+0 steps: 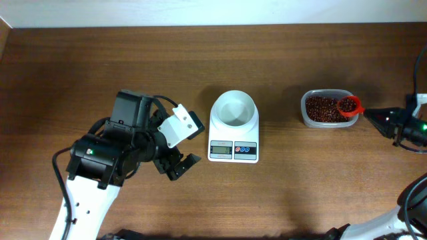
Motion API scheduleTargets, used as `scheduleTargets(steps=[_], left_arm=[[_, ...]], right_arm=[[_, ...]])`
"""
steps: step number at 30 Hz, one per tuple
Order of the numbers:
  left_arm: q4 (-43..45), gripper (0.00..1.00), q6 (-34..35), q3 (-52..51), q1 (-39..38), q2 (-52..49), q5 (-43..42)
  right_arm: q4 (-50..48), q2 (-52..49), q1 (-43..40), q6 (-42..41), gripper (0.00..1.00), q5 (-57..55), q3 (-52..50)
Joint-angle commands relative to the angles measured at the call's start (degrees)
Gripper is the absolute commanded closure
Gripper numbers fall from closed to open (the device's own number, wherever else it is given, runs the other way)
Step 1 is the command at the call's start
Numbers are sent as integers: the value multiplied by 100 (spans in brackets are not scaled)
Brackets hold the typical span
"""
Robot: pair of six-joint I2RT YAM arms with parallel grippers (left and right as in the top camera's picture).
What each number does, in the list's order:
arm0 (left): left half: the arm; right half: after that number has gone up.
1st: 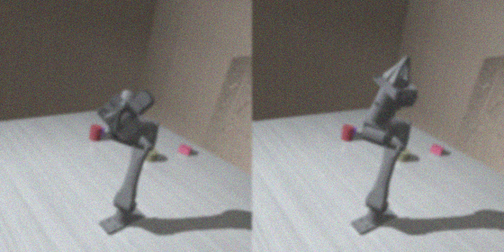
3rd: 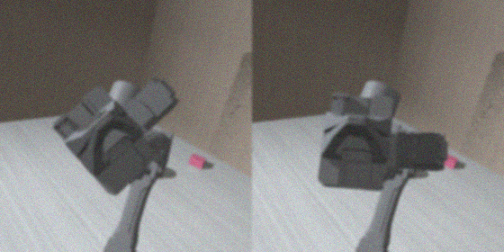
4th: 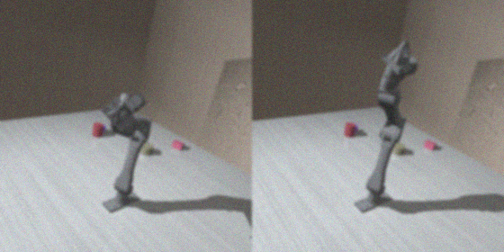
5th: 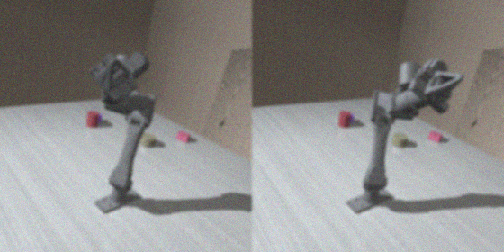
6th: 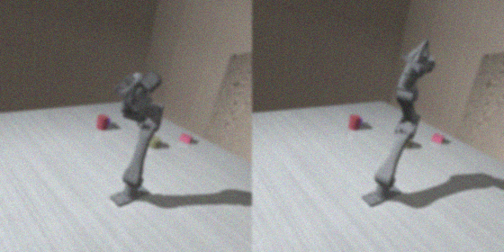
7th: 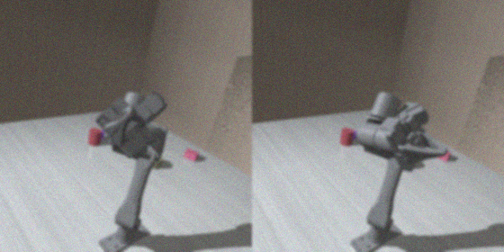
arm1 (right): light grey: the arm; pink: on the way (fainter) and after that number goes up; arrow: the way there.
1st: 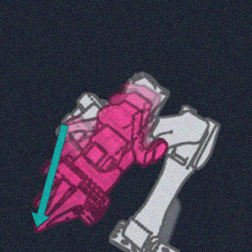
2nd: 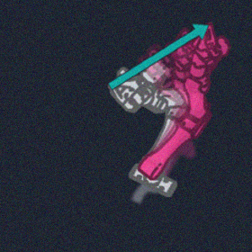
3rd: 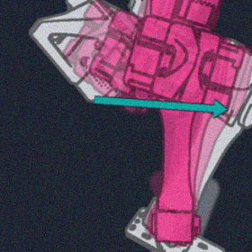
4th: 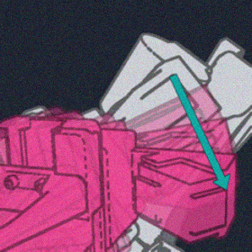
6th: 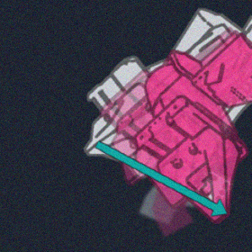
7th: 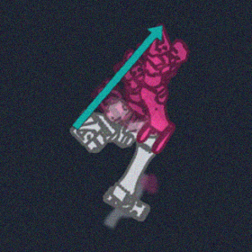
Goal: Scoop and weigh 50g on scale
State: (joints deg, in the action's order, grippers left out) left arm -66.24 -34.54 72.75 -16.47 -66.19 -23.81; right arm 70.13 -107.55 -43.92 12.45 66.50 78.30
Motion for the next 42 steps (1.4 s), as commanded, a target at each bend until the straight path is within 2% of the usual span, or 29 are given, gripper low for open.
scheduleTargets(steps=[1, 12, 25, 35, 42], left_arm=[[11, 1, -87, 96, 28, -2, -83], [11, 1, -87, 96, 28, -2, -83], [11, 1, -87, 96, 28, -2, -83], [11, 1, -87, 96, 28, -2, -83], [11, 1, -87, 96, 28, -2, -83]], right_arm=[[13, -39, 293, 131, 96, 310, -35], [-22, -39, 1646, 127, 96, 817, -35], [-203, -42, 2964, 61, 96, 835, -35], [-229, -42, 3447, 59, 96, 837, -35], [-962, -42, 3722, -710, 96, 826, -35]])
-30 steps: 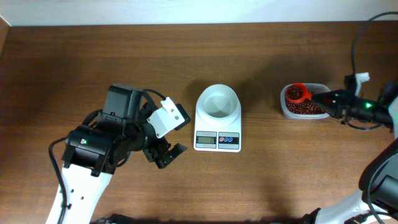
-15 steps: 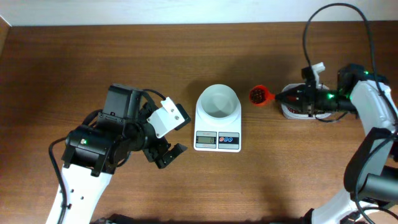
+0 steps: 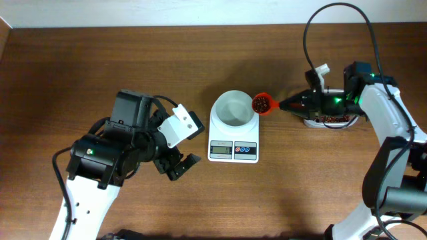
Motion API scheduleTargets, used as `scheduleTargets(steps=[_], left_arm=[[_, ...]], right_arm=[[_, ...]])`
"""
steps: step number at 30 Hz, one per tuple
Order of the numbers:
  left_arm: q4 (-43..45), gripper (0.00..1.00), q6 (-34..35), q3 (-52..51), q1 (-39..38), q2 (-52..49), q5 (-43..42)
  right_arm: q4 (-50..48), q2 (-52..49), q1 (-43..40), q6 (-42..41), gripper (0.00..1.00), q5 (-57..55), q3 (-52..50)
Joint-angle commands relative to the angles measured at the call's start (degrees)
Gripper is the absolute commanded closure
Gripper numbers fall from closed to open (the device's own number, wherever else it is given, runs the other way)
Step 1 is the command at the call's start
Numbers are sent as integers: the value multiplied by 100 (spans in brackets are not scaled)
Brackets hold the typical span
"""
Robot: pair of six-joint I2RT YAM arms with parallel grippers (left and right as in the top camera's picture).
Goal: Scoop and weigh 50g on scale
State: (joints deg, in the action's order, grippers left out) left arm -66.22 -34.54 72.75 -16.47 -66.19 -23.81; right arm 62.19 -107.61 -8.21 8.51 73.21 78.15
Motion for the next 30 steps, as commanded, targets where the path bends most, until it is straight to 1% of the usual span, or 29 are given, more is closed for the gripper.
scheduleTargets(steps=[1, 7, 12, 16, 23, 30], left_arm=[[11, 1, -87, 96, 28, -2, -83], [9, 1, -87, 96, 28, -2, -83], [9, 1, -87, 96, 28, -2, -83], [9, 1, -87, 96, 28, -2, -83], [9, 1, -87, 96, 28, -2, -83], [9, 1, -87, 96, 28, -2, -83]], right_arm=[[-269, -35, 201, -378, 96, 157, -20], [-914, -35, 485, -960, 96, 24, -20], [-1150, -35, 702, -968, 96, -192, -20], [-1460, -46, 861, -1204, 96, -625, -20], [-1915, -46, 1130, -1198, 96, -1233, -20], [-2133, -46, 1327, -1176, 96, -1399, -20]])
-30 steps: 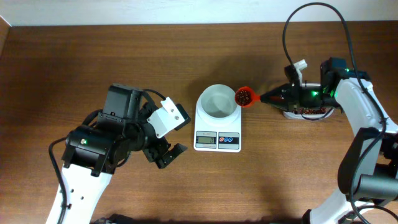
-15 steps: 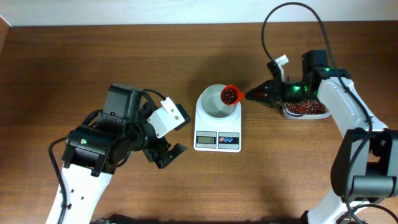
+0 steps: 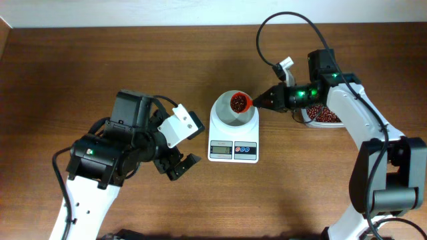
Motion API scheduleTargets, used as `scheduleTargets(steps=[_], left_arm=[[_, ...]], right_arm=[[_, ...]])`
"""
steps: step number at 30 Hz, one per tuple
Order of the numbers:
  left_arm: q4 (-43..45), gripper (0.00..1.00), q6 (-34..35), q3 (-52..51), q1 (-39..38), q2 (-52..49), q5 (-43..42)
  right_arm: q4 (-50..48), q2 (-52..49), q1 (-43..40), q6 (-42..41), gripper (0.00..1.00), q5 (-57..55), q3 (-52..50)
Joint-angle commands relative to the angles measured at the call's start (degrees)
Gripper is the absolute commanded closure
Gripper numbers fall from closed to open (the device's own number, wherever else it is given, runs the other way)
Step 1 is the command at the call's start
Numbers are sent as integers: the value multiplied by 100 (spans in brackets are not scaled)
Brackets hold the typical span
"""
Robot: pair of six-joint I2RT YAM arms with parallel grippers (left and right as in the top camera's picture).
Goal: Scoop and weigh 50g on scale
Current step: 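Carry the filled scoop left over the white bowl on the scale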
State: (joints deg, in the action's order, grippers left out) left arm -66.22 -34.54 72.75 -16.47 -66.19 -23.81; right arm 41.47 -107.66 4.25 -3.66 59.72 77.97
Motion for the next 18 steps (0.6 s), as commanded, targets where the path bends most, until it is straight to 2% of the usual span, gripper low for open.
scheduleTargets(steps=[1, 6, 14, 18], left_arm=[[9, 1, -87, 96, 28, -2, -83], [9, 1, -87, 96, 28, -2, -83], [9, 1, -87, 96, 28, -2, -83], [9, 1, -87, 96, 28, -2, -83]], right_arm=[[-81, -42, 103, 44, 96, -72, -2], [-85, -42, 236, 44, 96, -647, -2], [-146, -42, 304, 1255, 96, -791, -2], [-146, -42, 313, 1425, 96, -793, -2]])
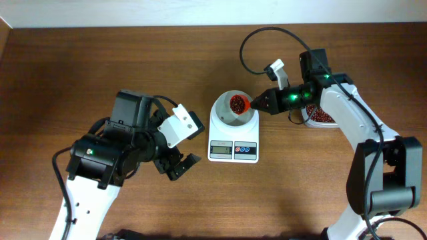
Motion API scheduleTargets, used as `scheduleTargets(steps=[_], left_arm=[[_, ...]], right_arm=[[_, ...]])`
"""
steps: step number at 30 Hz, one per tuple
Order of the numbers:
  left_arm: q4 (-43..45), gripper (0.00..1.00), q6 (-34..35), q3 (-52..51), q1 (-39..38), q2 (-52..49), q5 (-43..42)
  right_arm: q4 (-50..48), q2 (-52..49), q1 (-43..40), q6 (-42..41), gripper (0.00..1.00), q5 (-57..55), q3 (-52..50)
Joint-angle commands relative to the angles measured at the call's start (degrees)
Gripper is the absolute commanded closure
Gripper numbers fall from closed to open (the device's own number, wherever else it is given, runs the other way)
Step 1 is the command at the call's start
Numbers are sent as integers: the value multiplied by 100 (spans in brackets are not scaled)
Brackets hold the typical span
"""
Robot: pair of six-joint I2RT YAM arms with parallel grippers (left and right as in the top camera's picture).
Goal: Scoop and weigh 50g on scale
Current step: 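Carry the filled scoop left over the white bowl on the scale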
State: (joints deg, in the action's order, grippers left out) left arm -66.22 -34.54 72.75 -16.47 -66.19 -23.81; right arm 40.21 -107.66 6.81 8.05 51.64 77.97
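Note:
A white digital scale [233, 137] stands mid-table with a white bowl [227, 115] on its platform. Over the bowl's right half hangs a red scoop [239, 103] full of dark red beans, level, its handle held in my right gripper [261, 103], which is shut on it. The clear tub of beans [325, 117] sits to the right, mostly hidden under my right arm. My left gripper [181, 163] rests left of the scale, open, holding nothing.
My left arm's bulk fills the table's left-centre area. A black cable loops above my right arm behind the bowl. The right arm's base stands at the lower right edge.
The right gripper and the scoop have shifted slightly left, further over the bowl. The scoop still holds its beans. The left arm has not moved.
The scoop, full of beans, was at the tub's right edge in my right gripper. Then it hung between tub and scale, by the bowl's right rim. Then it was over the bowl, and now sits a little further over it, still full.

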Motion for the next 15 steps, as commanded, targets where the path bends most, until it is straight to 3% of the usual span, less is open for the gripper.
scheduleTargets(steps=[1, 5, 15], left_arm=[[11, 1, -87, 96, 28, -2, -83], [11, 1, -87, 96, 28, -2, -83], [9, 1, -87, 96, 28, -2, -83]], right_arm=[[-22, -42, 72, 280, 96, 17, -2], [-20, -42, 225, 1239, 96, 15, -2], [-20, -42, 341, 2052, 96, -588, -7]])
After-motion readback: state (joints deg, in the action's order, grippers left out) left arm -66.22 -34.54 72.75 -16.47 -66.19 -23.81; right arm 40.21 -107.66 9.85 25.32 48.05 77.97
